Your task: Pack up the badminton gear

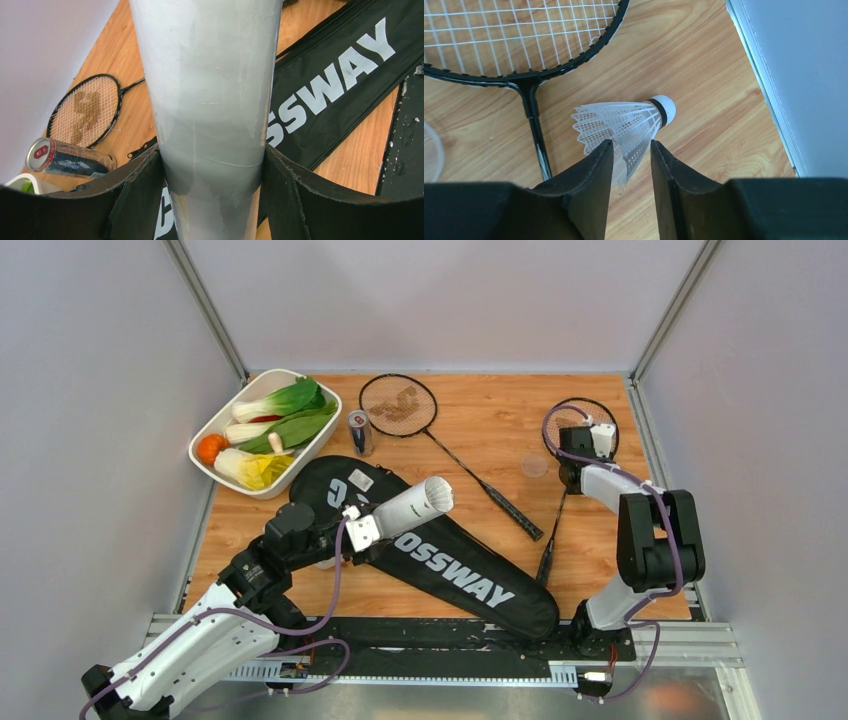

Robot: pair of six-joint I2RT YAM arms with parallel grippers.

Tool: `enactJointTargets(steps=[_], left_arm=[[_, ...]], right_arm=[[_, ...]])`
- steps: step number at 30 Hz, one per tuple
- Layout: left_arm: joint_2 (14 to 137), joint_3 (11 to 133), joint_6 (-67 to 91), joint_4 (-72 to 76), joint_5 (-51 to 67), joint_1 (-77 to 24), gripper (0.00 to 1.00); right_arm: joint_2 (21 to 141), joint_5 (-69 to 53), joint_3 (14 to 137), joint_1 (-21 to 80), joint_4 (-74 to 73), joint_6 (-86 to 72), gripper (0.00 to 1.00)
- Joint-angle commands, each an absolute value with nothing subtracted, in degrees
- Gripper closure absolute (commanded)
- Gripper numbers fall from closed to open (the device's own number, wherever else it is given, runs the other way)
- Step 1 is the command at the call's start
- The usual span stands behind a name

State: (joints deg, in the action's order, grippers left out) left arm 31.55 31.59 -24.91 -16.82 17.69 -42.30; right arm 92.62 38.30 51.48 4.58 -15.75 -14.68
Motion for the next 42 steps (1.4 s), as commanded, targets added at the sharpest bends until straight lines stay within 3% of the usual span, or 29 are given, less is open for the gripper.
enactJointTargets(steps=[1, 5, 8, 17, 32, 42], left_arm=[[31.1, 32.6, -24.7, -12.4, 18.5, -42.3, 0.99], [31.2, 32.6, -24.7, -12.5, 18.3, -42.3, 0.99], [31.3, 32.4, -24.8, -12.5, 18.0, -42.3, 0.99], [31.9, 32.4, -24.8, -12.4, 18.0, -42.3, 0.99], [32.8, 32.3, -25.0, -12.8, 17.4, -42.3, 0.99], [33.6, 32.5, -25.3, -13.3, 16.9, -42.3, 0.99]], right_arm=[[94.0, 40.6, 53.2, 3.7, -13.0, -13.1, 0.66], [92.3, 41.1, 52.5, 3.7, -13.2, -12.9, 0.90], [90.1, 40.6, 52.4, 3.7, -13.9, -12.6, 1.00], [79.2, 32.7, 54.9, 4.0, -17.4, -11.4, 1.00], [59.5, -40.0, 60.6, 5.7, -20.4, -12.9, 1.00], [52.6, -63.0, 60.6, 9.1, -14.5, -19.0, 1.00]])
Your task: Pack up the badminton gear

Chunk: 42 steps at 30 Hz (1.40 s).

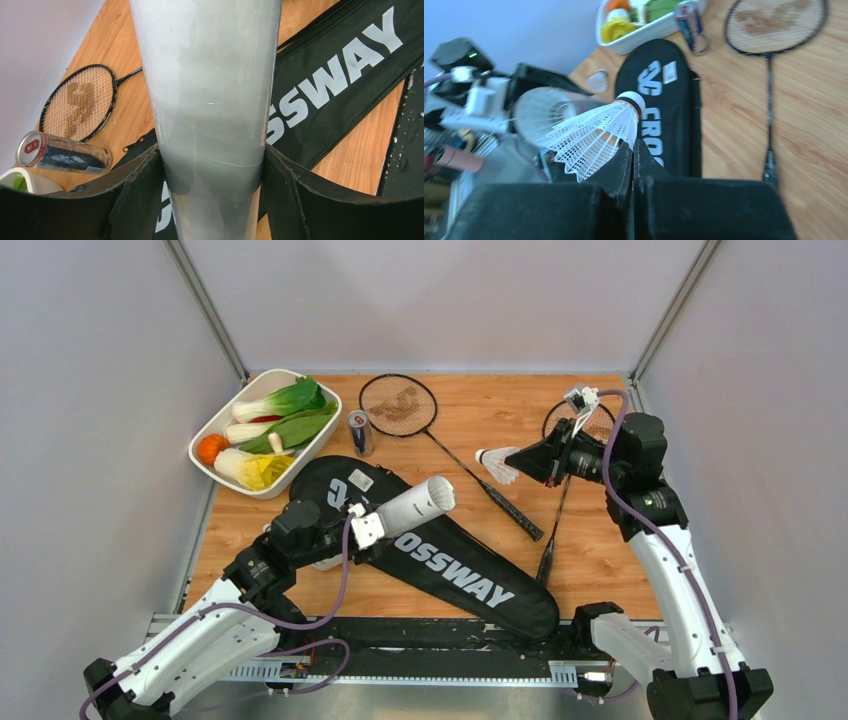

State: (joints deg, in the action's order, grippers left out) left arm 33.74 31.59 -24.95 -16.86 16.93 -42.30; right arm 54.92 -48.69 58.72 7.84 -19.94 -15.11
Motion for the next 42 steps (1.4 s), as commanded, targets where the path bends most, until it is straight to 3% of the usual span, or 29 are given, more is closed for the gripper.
enactJointTargets(steps=[1, 9, 18, 42], left_arm=[[33.7, 32.5, -25.3, -13.3, 16.8, -42.3, 0.99], [34.0, 32.6, -25.3, -13.4, 17.1, -42.3, 0.99], [33.9, 32.5, -25.7, -13.4, 18.2, -42.3, 0.99], [33.8, 32.5, -25.8, -13.3, 18.4, -42.3, 0.99]], right_arm=[[52.1, -63.9, 60.4, 9.9, -13.5, -19.7, 1.00], [52.0, -63.5, 59.3, 19.3, -10.5, -22.6, 1.00], [57.8, -54.5, 60.7, 29.2, -11.5, -22.0, 1.00], [56.5, -47.7, 68.4, 29.6, -24.9, -14.6, 1.00]])
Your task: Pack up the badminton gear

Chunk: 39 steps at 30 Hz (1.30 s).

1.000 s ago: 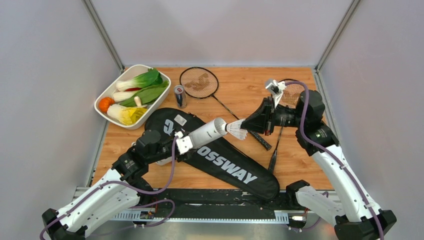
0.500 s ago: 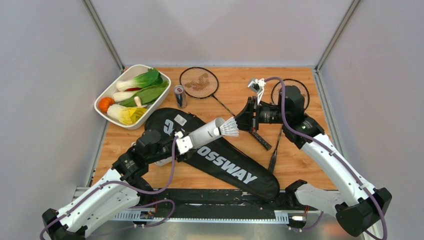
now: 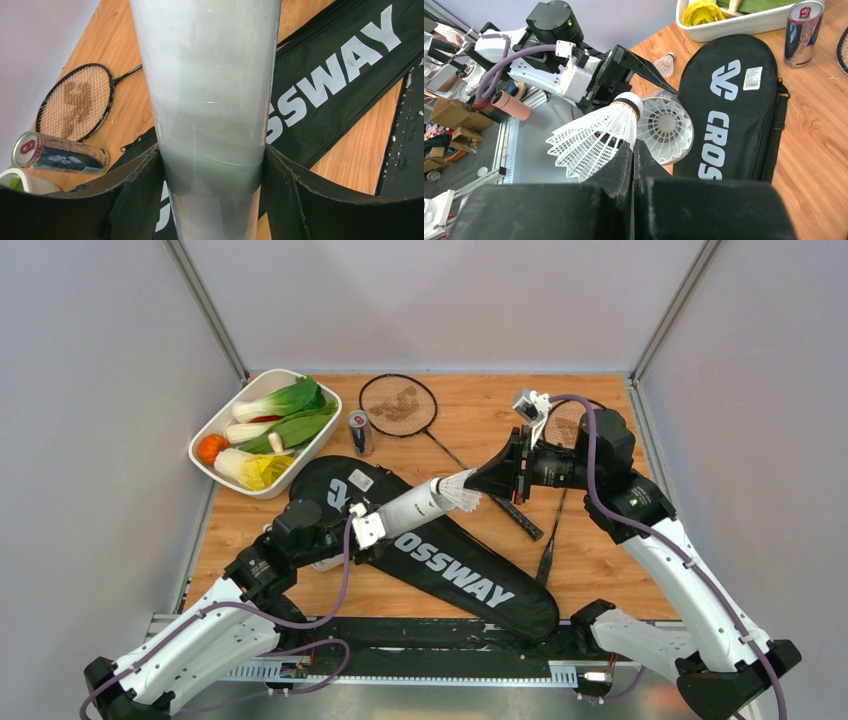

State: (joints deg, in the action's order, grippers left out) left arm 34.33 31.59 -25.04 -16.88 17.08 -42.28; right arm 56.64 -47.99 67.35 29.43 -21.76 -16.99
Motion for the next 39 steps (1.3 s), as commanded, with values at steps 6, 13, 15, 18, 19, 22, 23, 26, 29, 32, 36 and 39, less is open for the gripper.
enactJointTargets(steps=[6, 13, 15, 18, 19, 22, 23, 26, 29, 32, 36, 39], left_arm=[[33.7, 32.4, -26.0, -13.0, 18.9, -42.3, 0.99], [33.8, 32.5, -26.0, -12.8, 19.4, -42.3, 0.99], [33.8, 32.4, -26.1, -12.8, 19.3, -42.3, 0.99], [33.8, 32.4, -26.1, -12.7, 19.3, -42.3, 0.99], [33.8, 32.4, -26.1, -12.7, 19.3, -42.3, 0.99], [33.9, 32.5, -26.1, -12.7, 19.4, -42.3, 0.99], [33.9, 32.5, -26.1, -12.7, 19.3, -42.2, 0.99], [33.9, 32.6, -26.1, -12.6, 19.6, -42.2, 0.99], [34.1, 32.6, -26.1, -12.5, 19.8, -42.3, 0.99], [34.0, 32.5, -26.1, -12.6, 19.8, -42.3, 0.99], [33.8, 32.5, -26.0, -12.7, 19.7, -42.2, 0.99], [33.8, 32.5, -26.1, -12.7, 19.7, -42.3, 0.99]], right_arm=[[57.5, -49.1, 66.6, 29.5, -25.8, -14.3, 1.00], [61.2, -49.5, 67.1, 29.6, -26.2, -14.3, 1.00], [62.0, -49.4, 67.4, 29.7, -26.5, -14.1, 1.00], [62.5, -49.2, 67.8, 29.7, -26.9, -13.9, 1.00], [62.4, -49.1, 68.0, 29.7, -26.9, -13.8, 1.00], [62.5, -48.8, 68.7, 29.7, -28.4, -13.2, 1.00], [62.5, -48.7, 68.9, 29.7, -28.8, -12.9, 1.00], [63.1, -48.7, 69.4, 29.9, -29.0, -12.8, 1.00], [65.1, -46.6, 70.0, 31.5, -29.0, -13.4, 0.94], [66.7, -41.9, 71.0, 34.8, -28.8, -13.6, 0.71], [67.0, -38.1, 70.5, 36.6, -26.4, -14.6, 0.49], [67.0, -38.0, 69.2, 36.8, -23.7, -16.2, 0.47]])
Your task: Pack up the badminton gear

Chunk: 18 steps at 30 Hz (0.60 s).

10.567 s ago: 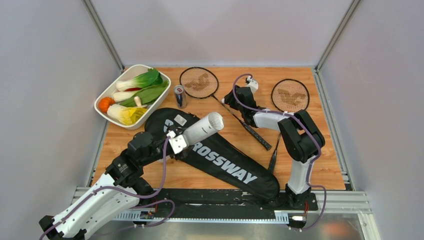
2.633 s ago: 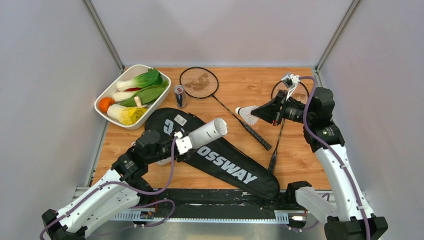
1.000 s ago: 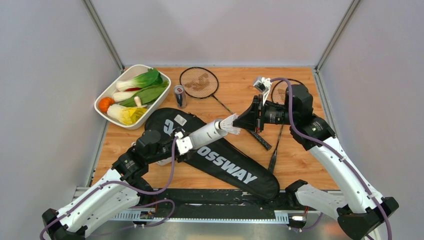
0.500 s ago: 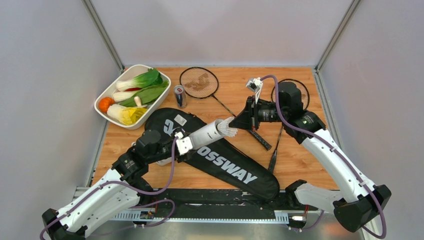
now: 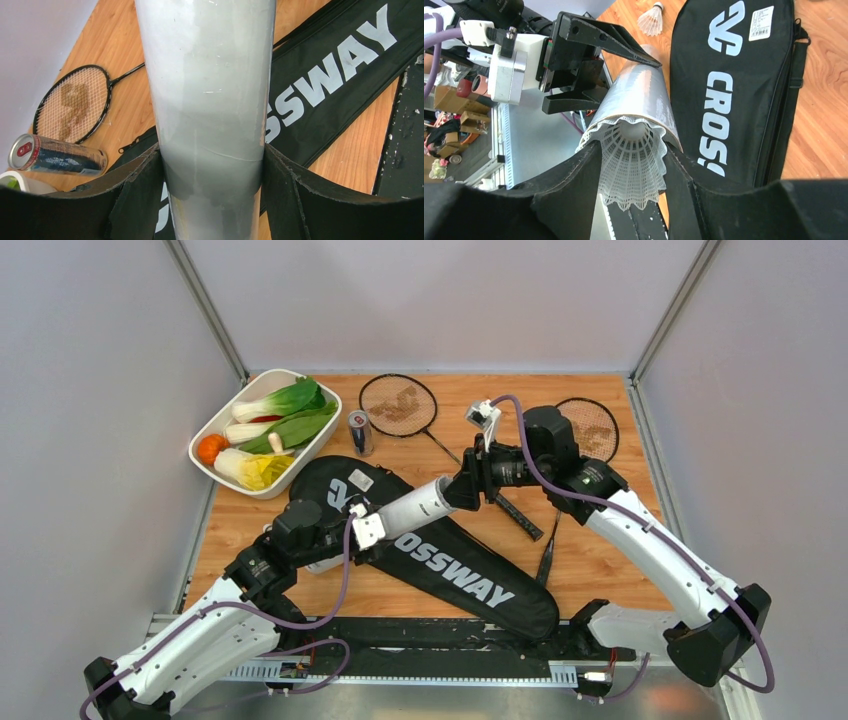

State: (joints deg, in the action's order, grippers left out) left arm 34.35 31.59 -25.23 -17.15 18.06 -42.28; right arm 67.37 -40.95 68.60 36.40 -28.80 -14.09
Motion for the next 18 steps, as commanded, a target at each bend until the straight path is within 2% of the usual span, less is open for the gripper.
enactJointTargets(steps=[1, 6, 9, 13, 17, 18], left_arm=[[33.9, 32.5, -26.1, -12.7, 19.6, -42.2, 0.99], [33.8, 32.6, -26.2, -12.7, 19.6, -42.2, 0.99], [33.7, 32.6, -26.1, -12.5, 19.6, -42.3, 0.99], [33.2, 32.4, -25.9, -12.0, 19.5, -42.3, 1.00], [33.1, 32.4, -25.9, -12.0, 19.2, -42.2, 1.00], [33.1, 32.3, -25.9, -12.1, 19.2, -42.3, 1.00]], right_arm=[[67.0, -38.2, 68.5, 36.9, -22.9, -16.5, 0.46], [66.3, -39.1, 63.2, 37.8, -17.3, -18.7, 0.36], [65.7, -39.6, 60.0, 37.8, -13.0, -20.5, 0.36], [65.4, -40.4, 57.9, 37.9, -9.4, -22.9, 0.53], [64.6, -39.2, 57.5, 37.9, -9.0, -23.2, 0.55], [64.1, -38.8, 57.5, 37.9, -9.1, -23.2, 0.65]])
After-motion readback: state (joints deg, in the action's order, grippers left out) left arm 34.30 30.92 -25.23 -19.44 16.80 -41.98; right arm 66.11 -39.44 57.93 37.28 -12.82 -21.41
